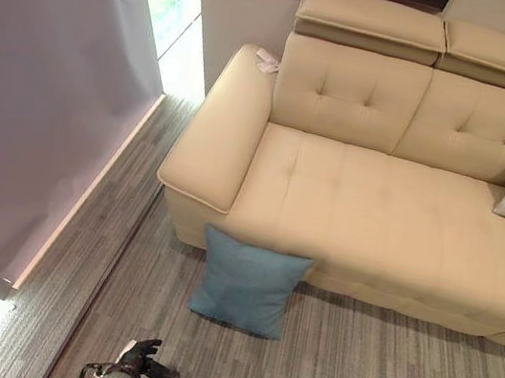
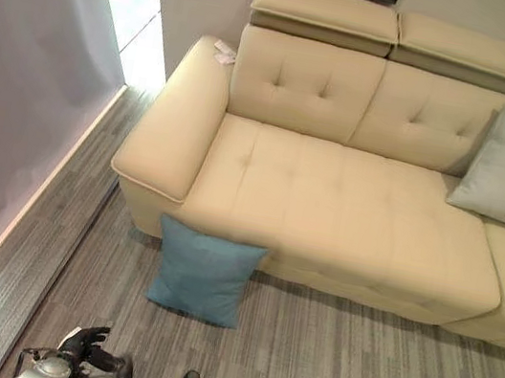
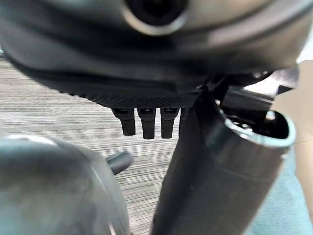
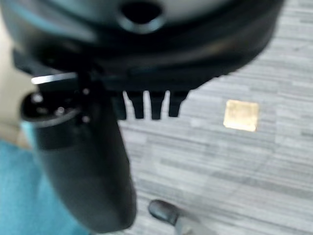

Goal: Pick up all the scattered cushions and arrange them neatly on the sofa.

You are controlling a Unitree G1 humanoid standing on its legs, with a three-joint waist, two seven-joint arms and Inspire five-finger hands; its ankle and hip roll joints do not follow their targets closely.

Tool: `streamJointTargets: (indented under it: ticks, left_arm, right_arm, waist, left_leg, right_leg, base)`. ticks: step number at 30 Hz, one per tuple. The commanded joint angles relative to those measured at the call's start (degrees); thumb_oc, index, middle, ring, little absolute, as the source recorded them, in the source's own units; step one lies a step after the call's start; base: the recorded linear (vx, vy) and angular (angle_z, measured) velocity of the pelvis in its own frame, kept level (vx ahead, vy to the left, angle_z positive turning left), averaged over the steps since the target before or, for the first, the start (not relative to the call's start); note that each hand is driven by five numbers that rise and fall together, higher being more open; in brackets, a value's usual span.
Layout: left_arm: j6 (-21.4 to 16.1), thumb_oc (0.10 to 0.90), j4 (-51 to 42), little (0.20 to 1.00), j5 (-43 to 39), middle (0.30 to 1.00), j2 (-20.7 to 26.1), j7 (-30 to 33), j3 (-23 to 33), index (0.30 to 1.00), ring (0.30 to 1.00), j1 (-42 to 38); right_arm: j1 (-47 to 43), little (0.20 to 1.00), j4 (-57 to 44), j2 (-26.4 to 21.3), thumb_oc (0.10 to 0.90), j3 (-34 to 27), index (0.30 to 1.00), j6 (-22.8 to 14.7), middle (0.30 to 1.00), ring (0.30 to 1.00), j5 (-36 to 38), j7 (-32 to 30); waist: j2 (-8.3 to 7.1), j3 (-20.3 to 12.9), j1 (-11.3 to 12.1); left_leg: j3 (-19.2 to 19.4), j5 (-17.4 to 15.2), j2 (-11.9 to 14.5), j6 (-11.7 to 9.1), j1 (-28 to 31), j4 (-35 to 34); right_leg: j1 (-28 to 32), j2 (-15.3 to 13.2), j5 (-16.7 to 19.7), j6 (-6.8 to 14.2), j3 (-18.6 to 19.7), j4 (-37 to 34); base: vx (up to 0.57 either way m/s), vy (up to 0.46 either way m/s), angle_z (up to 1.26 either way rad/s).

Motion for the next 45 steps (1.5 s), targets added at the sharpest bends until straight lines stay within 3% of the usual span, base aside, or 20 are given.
streamJointTargets:
  ticks: [1,7,10,13,19,23,24,33,36,38,39,40,41,42,43,45]
  left_arm:
    - [-1.22,0.8,0.57,0.9,-0.43,0.9,1.02,0.59,-0.3,0.9,0.9,-0.25]
    - [-0.97,0.8,1.62,0.9,-0.51,0.9,1.21,0.18,1.17,0.9,0.9,1.18]
    - [-0.83,0.8,1.34,0.9,-0.98,0.9,2.54,0.51,1.76,0.9,0.9,0.48]
    - [-1.02,0.8,1.35,0.9,-1.06,0.9,3.33,0.58,2.09,0.9,0.9,0.29]
    - [-1.05,0.8,1.95,0.9,-0.48,0.9,3.63,0.28,2.48,0.9,0.9,0.78]
    - [-1.07,0.8,2.02,0.9,0.21,0.9,3.48,0.12,2.27,0.9,0.9,0.78]
    - [-1.04,0.8,2.15,0.9,0.75,0.9,3.31,0.15,2.12,0.9,0.9,0.92]
    - [-1.07,0.8,1.76,0.9,0.11,0.9,2.59,0.22,2.28,0.9,0.9,1.33]
    - [-1.91,0.8,-0.15,0.9,-2.8,0.9,3.2,1.77,2.77,0.9,0.9,-0.51]
    - [-3.38,0.8,-2.56,0.9,-6.41,0.9,3.75,3.88,2.65,0.9,0.9,-3.55]
    - [-3.38,0.8,-2.55,0.9,-6.42,0.9,3.76,3.88,2.66,0.9,0.9,-3.59]
    - [-4.76,0.8,-5.1,0.9,-8.7,0.9,4.3,6.02,2.24,0.9,0.9,-6.05]
    - [-4.76,0.8,-5.1,0.9,-8.7,0.9,4.3,6.02,2.24,0.9,0.9,-6.04]
    - [-6.09,0.8,-8.37,0.9,-10.34,0.9,4.91,8.4,1.95,0.9,0.9,-8.26]
    - [-6.76,0.8,-9.23,0.9,-11.36,0.9,5.09,9.58,1.91,0.9,0.9,-9.24]
    - [-7.33,0.8,-10.47,0.9,-12.68,0.9,5.24,10.42,1.77,0.9,0.9,-10.59]
  right_arm:
    - [1.43,0.9,-0.55,-2.36,0.8,-0.75,0.9,-0.91,0.9,0.9,0.77,-1.47]
    - [1.92,0.9,-0.23,-1.81,0.8,-0.68,0.9,-1.13,0.9,0.9,-0.61,-1.05]
    - [0.53,0.9,-1.33,-1.63,0.8,-0.54,0.9,-0.89,0.9,0.9,-0.59,-0.8]
    - [0.13,0.9,-2.19,-1.54,0.8,-0.56,0.9,-1.03,0.9,0.9,-0.32,-0.82]
    - [-0.06,0.9,-2.14,-1.74,0.8,-0.39,0.9,-0.89,0.9,0.9,-0.78,-0.78]
    - [0.19,0.9,-2.17,-2.06,0.8,-0.33,0.9,-0.77,0.9,0.9,-0.73,-0.62]
    - [0.68,0.9,-1.92,-2.01,0.8,-0.12,0.9,-0.85,0.9,0.9,-0.76,-0.56]
    - [0.91,0.9,-1.71,-1.74,0.8,0.57,0.9,-1.09,0.9,0.9,-0.44,-0.24]
    - [-0.77,0.9,-3.58,-2.22,0.8,0.39,0.9,-2.09,0.9,0.9,1.63,-0.89]
    - [-3.29,0.9,-6.0,-3.13,0.8,0.12,0.9,-3.21,0.9,0.9,3.66,-2.54]
    - [-3.33,0.9,-5.99,-3.13,0.8,0.11,0.9,-3.21,0.9,0.9,3.66,-2.54]
    - [-6.0,0.9,-8.31,-4.21,0.8,0.31,0.9,-4.1,0.9,0.9,5.17,-4.08]
    - [-6.0,0.9,-8.31,-4.21,0.8,0.31,0.9,-4.1,0.9,0.9,5.17,-4.08]
    - [-8.16,0.9,-12.66,-5.15,0.8,0.11,0.9,-5.28,0.9,0.9,6.33,-6.28]
    - [-9.2,0.9,-13.85,-5.35,0.8,0.54,0.9,-5.71,0.9,0.9,6.42,-7.38]
    - [-10.98,0.9,-15.09,-5.84,0.8,0.78,0.9,-6.17,0.9,0.9,6.47,-8.99]
  waist:
    - [0.93,0.34,1.3]
    - [0.79,-1.58,2.48]
    - [1.06,-0.42,2.51]
    - [1.38,0.32,2.37]
    - [1.58,-0.45,1.64]
    - [1.24,-0.06,0.85]
    - [0.91,-0.27,0.68]
    - [0.59,-1.59,1.14]
    - [0.45,0.1,1.14]
    - [0.3,2.99,0.82]
    - [0.32,2.81,0.75]
    - [0.48,4.67,0.61]
    - [0.49,4.65,0.61]
    - [0.94,5.73,0.28]
    - [1.32,6.02,0.33]
    - [1.56,6.36,0.4]
  left_leg:
    - [-1.15,-0.99,-1.78,3.51,-0.14,3.6]
    - [-2.43,-3.42,-4.39,5.85,2.51,2.96]
    - [-1.26,-5.91,-4.89,8.18,3.67,4.34]
    - [-0.6,-7.21,-5.16,9.27,4.77,4.79]
    - [-0.7,-8.2,-5.58,9.25,9.04,1.72]
    - [-1.72,-8.44,-6.37,8.96,10.82,1.09]
    - [-2.21,-8.66,-6.7,8.85,11.14,1.1]
    - [-2.83,-9.05,-6.11,7.73,12.32,0.12]
    - [-3.37,-8.41,-5.6,6.87,8.47,1.18]
    - [-3.78,-7.78,-5.49,6.02,1.14,4.6]
    - [-3.84,-7.83,-5.49,6.02,0.79,4.79]
    - [-4.27,-7.47,-5.07,5.49,-5.48,7.67]
    - [-4.27,-7.48,-5.07,5.49,-5.51,7.7]
    - [-4.29,-6.97,-5.04,5.4,-11.35,9.64]
    - [-4.47,-8.58,-4.63,5.04,-13.68,11.16]
    - [-4.52,-8.63,-4.39,5.07,-17.22,13.19]
  right_leg:
    - [-0.03,-1.98,-5.71,5.32,5.37,5.65]
    - [-0.03,-4.21,-7.36,7.12,6.39,10.61]
    - [-5.73,-6.73,-6.0,9.34,6.05,21.71]
    - [-8.86,-8.23,-3.94,10.14,5.39,26.26]
    - [-10.8,-8.62,-2.11,9.76,2.29,17.37]
    - [-10.75,-7.76,-0.99,10.14,2.81,14.12]
    - [-9.86,-6.84,-1.2,9.77,4.54,13.37]
    - [-6.32,-5.61,-2.39,8.5,3.79,10.09]
    - [-8.82,-5.64,-2.41,7.89,3.08,10.06]
    - [-14.19,-6.03,-1.87,7.35,2.33,10.89]
    - [-14.47,-6.05,-1.89,7.34,2.27,10.98]
    - [-19.81,-6.55,-1.64,6.95,1.81,12.55]
    - [-19.83,-6.55,-1.64,6.95,1.81,12.55]
    - [-25.75,-6.91,-1.65,6.47,1.22,14.77]
    - [-28.33,-6.67,-3.19,6.74,1.38,16.7]
    - [-31.7,-7.09,-3.62,6.54,1.12,18.65]
  base:
    - [0.15,0.105,-0.31]
    - [0.18,0.178,-0.3]
    - [0.07,0.186,-0.17]
    - [0.04,0.113,-0.22]
    - [0.14,0.027,-0.12]
    - [0.16,-0.042,-0.01]
    - [0.11,-0.053,0.07]
    - [0.1,-0.075,0.06]
    - [-0.07,-0.099,0.11]
    - [-0.22,-0.074,0.32]
    - [-0.23,-0.065,0.4]
    - [-0.16,-0.043,0.38]
    - [-0.3,-0.061,0.29]
    - [-0.12,-0.045,0.13]
    - [-0.12,-0.045,0.13]
    - [-0.12,-0.033,0.02]
